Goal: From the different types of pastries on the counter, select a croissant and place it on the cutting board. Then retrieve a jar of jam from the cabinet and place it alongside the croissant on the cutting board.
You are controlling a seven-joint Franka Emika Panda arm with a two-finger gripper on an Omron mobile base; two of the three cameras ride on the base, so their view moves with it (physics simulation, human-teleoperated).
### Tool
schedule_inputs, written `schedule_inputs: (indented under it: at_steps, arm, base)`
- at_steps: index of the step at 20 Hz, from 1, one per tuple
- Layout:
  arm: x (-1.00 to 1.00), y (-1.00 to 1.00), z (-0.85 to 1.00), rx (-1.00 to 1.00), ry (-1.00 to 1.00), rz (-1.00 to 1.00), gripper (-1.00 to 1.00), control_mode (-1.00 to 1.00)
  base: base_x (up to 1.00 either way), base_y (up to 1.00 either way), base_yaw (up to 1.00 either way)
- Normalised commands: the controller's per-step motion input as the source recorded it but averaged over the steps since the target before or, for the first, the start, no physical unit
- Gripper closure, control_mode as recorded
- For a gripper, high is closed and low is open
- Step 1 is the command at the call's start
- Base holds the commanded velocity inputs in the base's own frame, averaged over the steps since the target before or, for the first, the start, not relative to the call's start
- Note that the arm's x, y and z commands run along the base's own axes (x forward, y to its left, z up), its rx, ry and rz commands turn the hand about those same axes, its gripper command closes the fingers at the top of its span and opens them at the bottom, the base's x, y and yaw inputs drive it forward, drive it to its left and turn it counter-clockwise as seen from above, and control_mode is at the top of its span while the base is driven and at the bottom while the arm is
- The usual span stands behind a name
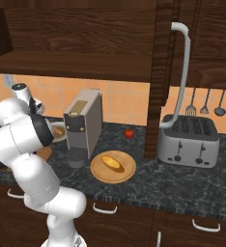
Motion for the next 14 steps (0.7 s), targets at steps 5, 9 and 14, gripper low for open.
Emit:
schedule_inputs:
  at_steps: [5,9,14]
  arm:
    - [0.42,-0.14,-0.25,0.00,0.00,-0.12,-1.00,-1.00]
    - [0.33,-0.03,-0.04,0.00,0.00,-0.18,-1.00,-1.00]
    - [0.07,0.00,-0.01,0.00,0.00,-0.19,-1.00,-1.00]
  base:
    - [0.00,0.00,0.00]
    - [0.00,0.00,0.00]
    - [0.00,0.00,0.00]
